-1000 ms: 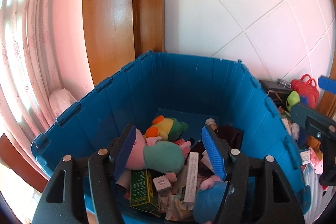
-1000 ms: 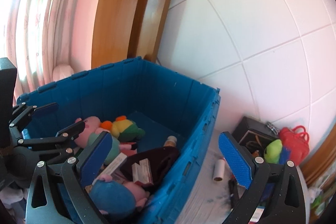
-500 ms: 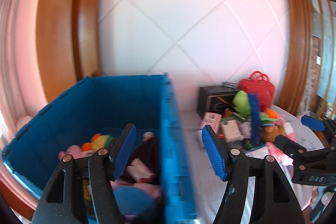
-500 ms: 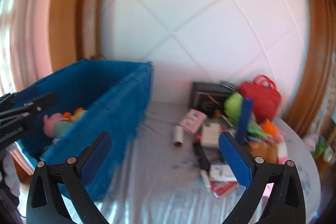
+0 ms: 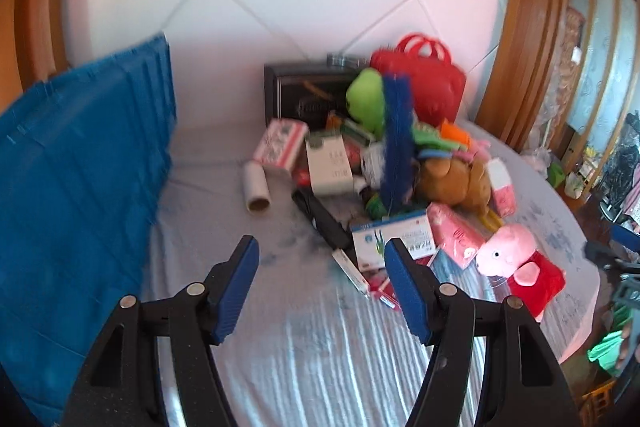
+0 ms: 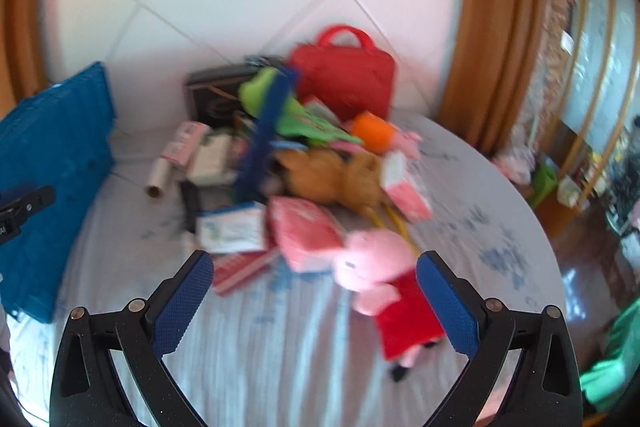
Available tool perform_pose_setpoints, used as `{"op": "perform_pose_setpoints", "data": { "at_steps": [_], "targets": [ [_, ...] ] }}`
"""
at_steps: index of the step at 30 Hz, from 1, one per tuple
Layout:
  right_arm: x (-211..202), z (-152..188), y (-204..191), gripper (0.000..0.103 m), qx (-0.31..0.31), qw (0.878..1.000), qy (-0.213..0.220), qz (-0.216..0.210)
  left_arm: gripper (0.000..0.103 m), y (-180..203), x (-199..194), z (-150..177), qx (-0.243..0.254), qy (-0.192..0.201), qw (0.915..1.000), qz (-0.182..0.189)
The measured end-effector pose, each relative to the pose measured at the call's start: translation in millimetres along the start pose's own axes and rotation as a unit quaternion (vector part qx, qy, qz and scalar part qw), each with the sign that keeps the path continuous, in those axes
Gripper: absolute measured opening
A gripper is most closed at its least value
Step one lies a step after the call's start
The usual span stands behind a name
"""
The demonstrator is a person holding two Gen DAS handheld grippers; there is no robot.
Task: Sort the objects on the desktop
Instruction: 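Grasp the small white-red ointment box with left gripper while right grasps the pink Peppa Pig plush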
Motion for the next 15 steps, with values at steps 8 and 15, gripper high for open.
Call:
{"op": "perform_pose_setpoints", "data": {
  "at_steps": [8, 15],
  "targets": [
    [72.7, 64.2, 106.7, 0.103, 0.035, 0.996, -0.083, 0.0, 0.065, 13.3, 113.7, 56.2, -0.035, -0.087, 0.9932, -0.069],
    [111.4, 75.2, 118.4, 0.103, 0.023, 0.993, -0.116, -0.027, 0.065, 21.8, 191.5, 78.6, -0.045, -0.129, 0.9859, -0.096]
  ]
}}
Point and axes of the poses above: each gripper's, at about its wrist camera, not at the fingertips, and x roughly the way its jaws point, y to its right, z to its underside, the point moved 8 cm from there along x, roughly the way its jaws point, and after that the axes turned 15 degrees about -x, right-handed, at the moved point
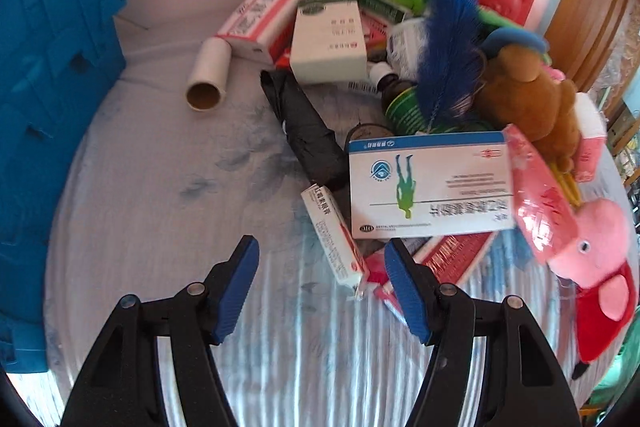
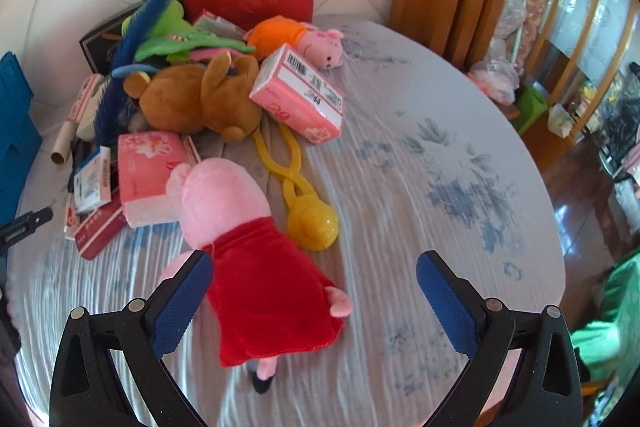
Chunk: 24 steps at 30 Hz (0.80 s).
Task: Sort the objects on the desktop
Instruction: 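Grasp the small white-red ointment box with left gripper while right grasps the pink Peppa Pig plush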
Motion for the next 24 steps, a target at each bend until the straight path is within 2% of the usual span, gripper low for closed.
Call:
{"op": "perform_pose_setpoints", "data": {
  "at_steps": [2, 4, 5, 7, 10, 12, 16, 22, 24],
  "targets": [
    [15.0, -3.3, -3.3, 0.103, -0.01, 1.0, -0.01, -0.016, 0.064, 1.5, 21.9, 0.3, -0.004, -0.016, 0.9998, -0.009],
    [21.2, -9.5, -7.3, 0.103, -0.016, 0.999, -0.006, -0.027, 0.05, 3.4, 38.5, 1.9, -0.004, -0.033, 0.9994, -0.011],
    [24.9, -14.1, -9.1, 0.103, -0.021, 0.999, -0.005, -0.032, 0.046, 5.7, 39.4, -0.2, -0.006, -0.024, 0.9997, -0.001],
    [34.3, -19.7, -12.8, 0.103, -0.033, 0.999, -0.01, -0.037, 0.029, 9.7, 40.9, -1.1, 0.007, -0.024, 0.9997, 0.0],
    [45.4, -21.1, -18.9, 0.103, -0.045, 0.998, -0.025, -0.047, 0.026, 6.4, 43.4, 3.8, 0.019, -0.039, 0.999, -0.009],
    [61.7, -19.6, -33.9, 0.103, -0.072, 0.994, -0.046, -0.067, 0.022, -2.5, 46.0, 6.9, 0.023, -0.04, 0.9985, -0.029],
    [77.3, -15.3, -50.1, 0.103, -0.099, 0.99, -0.068, -0.079, 0.018, -17.3, 44.0, 5.9, 0.029, -0.02, 0.9976, -0.059],
    [94.1, -15.3, -62.9, 0.103, -0.115, 0.987, -0.082, -0.079, 0.018, -36.7, 26.2, 4.1, 0.013, -0.006, 0.997, -0.075],
    [98.8, -17.0, -68.7, 0.098, -0.111, 0.987, -0.079, -0.089, 0.018, -42.4, 20.7, 5.8, 0.007, -0.002, 0.9968, -0.08]
  ]
}}
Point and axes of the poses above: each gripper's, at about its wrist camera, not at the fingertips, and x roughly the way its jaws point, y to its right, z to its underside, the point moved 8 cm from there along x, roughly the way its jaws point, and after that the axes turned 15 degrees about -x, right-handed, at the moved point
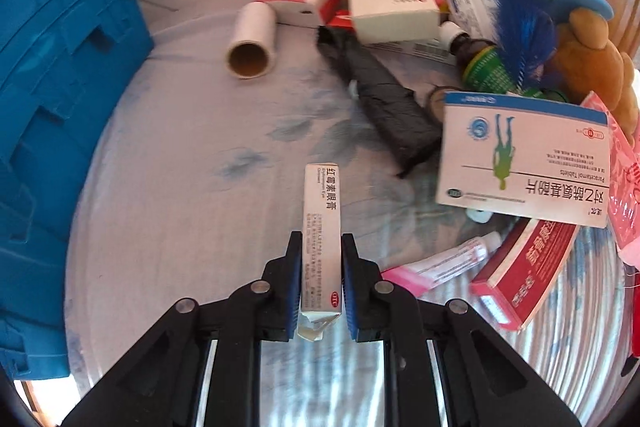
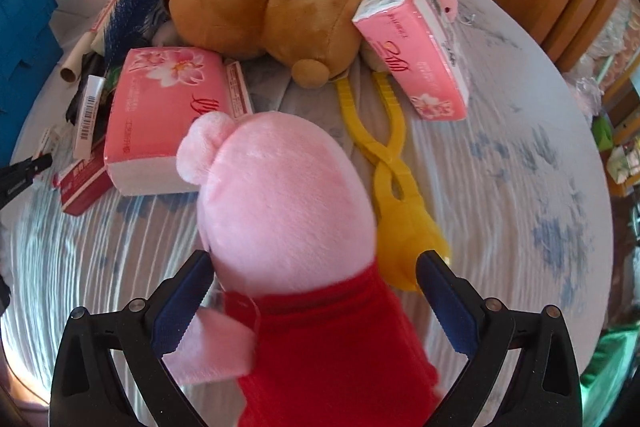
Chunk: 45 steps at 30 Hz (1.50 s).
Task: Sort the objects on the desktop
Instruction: 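Grasp the small white-red ointment box with left gripper while right grasps the pink Peppa Pig plush, then lift the ointment box and Peppa Pig plush and carry them over the crate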
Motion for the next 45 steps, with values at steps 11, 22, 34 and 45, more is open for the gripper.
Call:
{"op": "perform_pose_setpoints", "data": {
  "at_steps": [11, 22, 34, 45],
  "targets": [
    [-24.8, 1.1, -6.1, 0.073, 0.011, 0.998, 0.056, -0.01, 0.018, -26.9, -49.1, -13.8, -0.026, 0.055, 0.9981, 0.008],
    [-133.6, -36.9, -0.3, 0.071, 0.015, 0.979, 0.201, 0.031, 0.018, -39.1, -133.0, -34.4, -0.032, 0.147, 0.9881, 0.034],
    [-218.7, -99.8, -56.0, 0.071, -0.04, 0.95, 0.307, 0.031, 0.018, -69.8, -222.8, -42.9, -0.05, 0.235, 0.9703, 0.031],
    [-310.3, -170.3, -195.8, 0.071, -0.134, 0.898, 0.419, -0.019, 0.018, -122.2, -296.7, -44.1, -0.068, 0.298, 0.952, 0.011]
  ]
}}
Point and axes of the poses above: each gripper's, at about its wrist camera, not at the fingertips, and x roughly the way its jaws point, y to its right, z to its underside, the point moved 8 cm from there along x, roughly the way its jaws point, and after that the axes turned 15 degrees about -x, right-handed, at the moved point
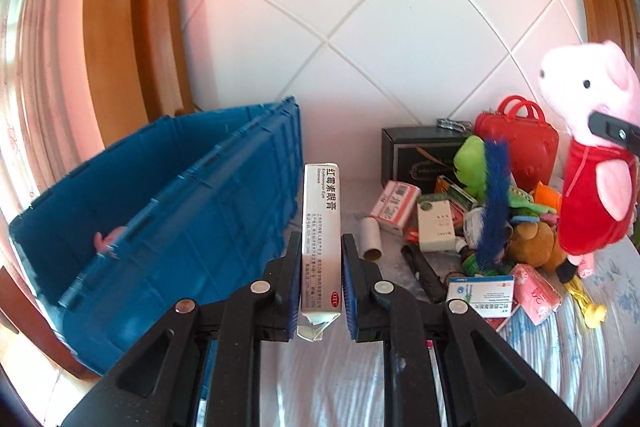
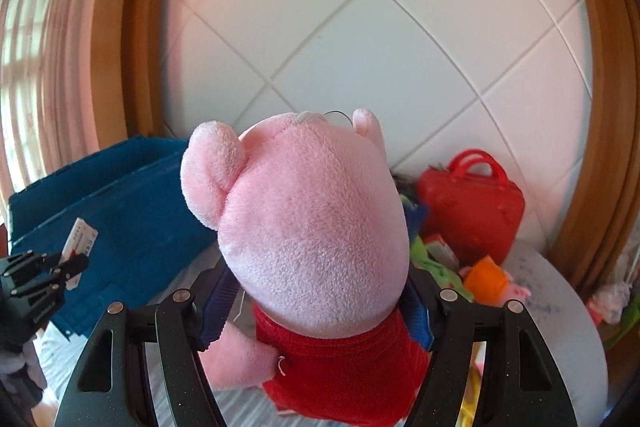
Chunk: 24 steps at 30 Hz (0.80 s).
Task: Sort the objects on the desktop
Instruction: 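Lift the ointment box and Peppa Pig plush and carry them over the crate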
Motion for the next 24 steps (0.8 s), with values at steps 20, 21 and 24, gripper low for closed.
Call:
{"op": "perform_pose_setpoints", "data": {
  "at_steps": [20, 21, 24],
  "targets": [
    [45.6, -197.5, -250.2, 0.071, -0.045, 0.981, 0.136, -0.129, 0.018, -225.7, -14.4, -128.0, -0.047, 0.067, 0.9907, -0.109],
    [48.5, -201.6, -261.0, 0.071, -0.046, 0.981, 0.137, -0.132, 0.018, -237.7, -10.7, -130.1, -0.048, 0.065, 0.9903, -0.113],
    [59.1, -210.8, -291.0, 0.071, -0.048, 0.98, 0.136, -0.137, 0.018, -272.5, 4.7, -137.0, -0.052, 0.053, 0.9895, -0.124]
  ]
}}
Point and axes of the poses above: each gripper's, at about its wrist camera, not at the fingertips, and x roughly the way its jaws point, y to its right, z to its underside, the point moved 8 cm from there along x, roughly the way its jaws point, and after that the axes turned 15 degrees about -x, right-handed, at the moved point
